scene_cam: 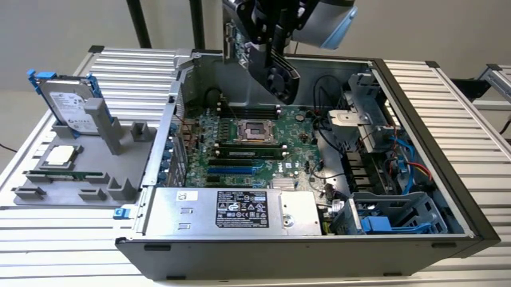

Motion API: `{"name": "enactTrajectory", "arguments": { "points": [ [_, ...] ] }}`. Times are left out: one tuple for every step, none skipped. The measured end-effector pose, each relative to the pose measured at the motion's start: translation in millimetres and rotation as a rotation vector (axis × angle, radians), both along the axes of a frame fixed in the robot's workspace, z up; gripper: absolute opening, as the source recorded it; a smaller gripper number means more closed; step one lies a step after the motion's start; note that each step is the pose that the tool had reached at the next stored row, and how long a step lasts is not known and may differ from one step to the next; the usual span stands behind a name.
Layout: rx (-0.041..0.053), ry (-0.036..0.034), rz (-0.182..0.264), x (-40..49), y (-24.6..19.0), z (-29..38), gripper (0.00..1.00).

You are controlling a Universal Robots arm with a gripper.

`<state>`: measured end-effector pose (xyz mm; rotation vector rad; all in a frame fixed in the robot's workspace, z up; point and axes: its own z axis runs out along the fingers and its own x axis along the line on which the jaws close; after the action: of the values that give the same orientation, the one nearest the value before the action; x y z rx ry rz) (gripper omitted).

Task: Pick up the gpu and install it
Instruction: 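Insert the gpu into the slot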

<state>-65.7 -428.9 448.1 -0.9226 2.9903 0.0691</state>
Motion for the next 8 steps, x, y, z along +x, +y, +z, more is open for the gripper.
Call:
{"name": "enactTrajectory", "arguments": {
  "points": [
    [0.0,0.0,0.007,0.0,0.0,0.0,0.0],
    [0.0,0.0,0.013,0.0,0.0,0.0,0.0],
    [0.0,0.0,0.02,0.0,0.0,0.0,0.0],
    [0.0,0.0,0.025,0.0,0.0,0.0,0.0],
    [0.0001,0.0,0.032,0.0,0.0,-0.1,0.0],
    [0.0001,0.0,0.038,0.0,0.0,-0.1,0.0],
    [0.0001,0.0,0.044,0.0,0.0,-0.1,0.0],
    [0.0001,-0.0001,0.051,0.0,0.0,0.0,0.0]
  ]
}}
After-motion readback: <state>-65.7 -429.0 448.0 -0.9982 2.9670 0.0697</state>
